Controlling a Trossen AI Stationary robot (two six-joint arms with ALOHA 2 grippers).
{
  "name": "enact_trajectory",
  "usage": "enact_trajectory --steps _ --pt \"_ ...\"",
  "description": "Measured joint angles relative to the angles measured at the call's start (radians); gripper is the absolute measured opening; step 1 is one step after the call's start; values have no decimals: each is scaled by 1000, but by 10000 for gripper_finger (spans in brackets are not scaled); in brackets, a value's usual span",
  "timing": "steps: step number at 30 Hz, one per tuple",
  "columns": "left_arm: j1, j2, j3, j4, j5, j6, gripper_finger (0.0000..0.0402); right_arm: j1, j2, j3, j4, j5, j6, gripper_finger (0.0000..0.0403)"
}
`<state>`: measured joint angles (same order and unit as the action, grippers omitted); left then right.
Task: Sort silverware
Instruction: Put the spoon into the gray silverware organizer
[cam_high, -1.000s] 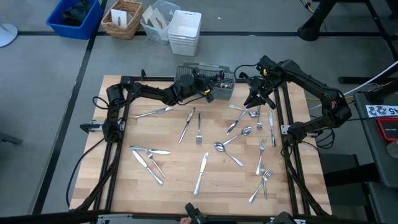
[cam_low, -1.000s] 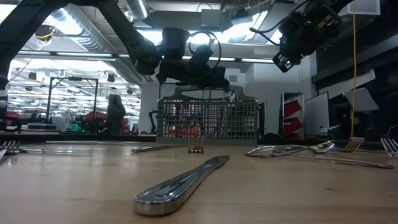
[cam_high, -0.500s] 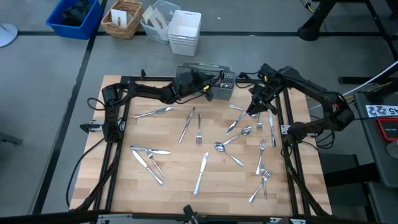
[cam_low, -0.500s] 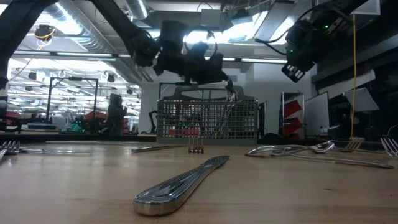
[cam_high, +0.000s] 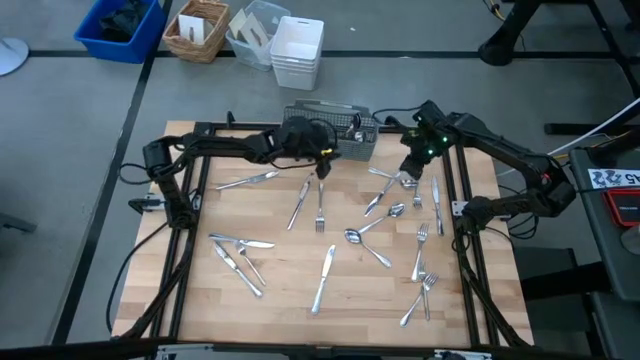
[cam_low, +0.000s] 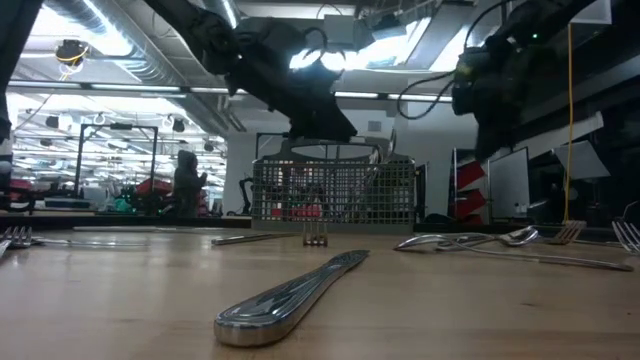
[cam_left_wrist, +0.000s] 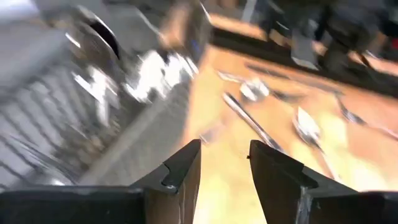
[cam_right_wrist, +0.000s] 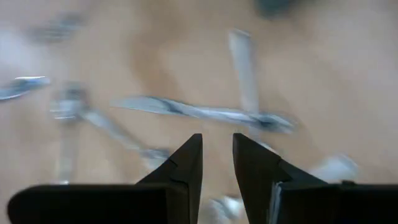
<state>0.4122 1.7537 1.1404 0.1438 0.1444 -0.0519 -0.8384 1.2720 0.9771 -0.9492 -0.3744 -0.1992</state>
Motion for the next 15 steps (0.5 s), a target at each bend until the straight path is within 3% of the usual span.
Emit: enact_trajectory --steps 2,8,15 --pt "0 -7 -5 -36 52 12 129 23 0 0 -20 57 41 92" --pt "0 -13 -48 -65 145 55 129 136 0 0 -107 -33 174 92" --pt "-7 -13 -71 -61 148 86 129 276 0 0 -143 111 253 92"
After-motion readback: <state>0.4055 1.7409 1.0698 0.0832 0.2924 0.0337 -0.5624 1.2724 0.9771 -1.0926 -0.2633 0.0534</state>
